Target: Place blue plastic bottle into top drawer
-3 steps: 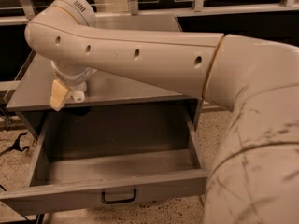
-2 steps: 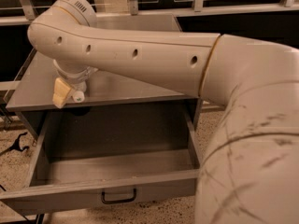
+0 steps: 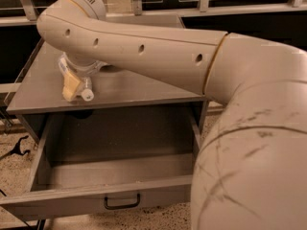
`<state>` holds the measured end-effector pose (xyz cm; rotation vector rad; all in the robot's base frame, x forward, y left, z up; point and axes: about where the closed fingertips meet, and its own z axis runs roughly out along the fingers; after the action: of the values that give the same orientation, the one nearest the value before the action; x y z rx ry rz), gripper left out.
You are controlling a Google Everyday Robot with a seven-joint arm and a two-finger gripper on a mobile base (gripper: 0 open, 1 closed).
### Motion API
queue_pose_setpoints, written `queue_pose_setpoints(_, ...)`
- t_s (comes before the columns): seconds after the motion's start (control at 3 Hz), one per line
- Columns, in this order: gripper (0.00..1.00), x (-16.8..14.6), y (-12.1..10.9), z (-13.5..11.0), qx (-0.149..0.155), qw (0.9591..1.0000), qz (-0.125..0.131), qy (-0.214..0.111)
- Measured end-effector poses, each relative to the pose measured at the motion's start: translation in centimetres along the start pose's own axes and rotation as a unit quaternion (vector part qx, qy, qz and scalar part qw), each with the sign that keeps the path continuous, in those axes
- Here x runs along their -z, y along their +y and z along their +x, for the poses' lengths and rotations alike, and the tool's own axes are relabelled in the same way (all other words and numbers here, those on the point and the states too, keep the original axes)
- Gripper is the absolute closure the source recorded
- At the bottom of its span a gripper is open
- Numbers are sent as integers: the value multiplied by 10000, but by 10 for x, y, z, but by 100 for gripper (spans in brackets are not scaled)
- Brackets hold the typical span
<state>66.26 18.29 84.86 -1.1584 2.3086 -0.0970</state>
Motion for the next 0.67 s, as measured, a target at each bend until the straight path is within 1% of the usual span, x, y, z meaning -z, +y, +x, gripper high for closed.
queue_pose_setpoints(0.33,0,-1,-16,1,-41,9999,125,68)
queue_pose_setpoints(0.67,0,-4,-28,6,-59,9994,271,209)
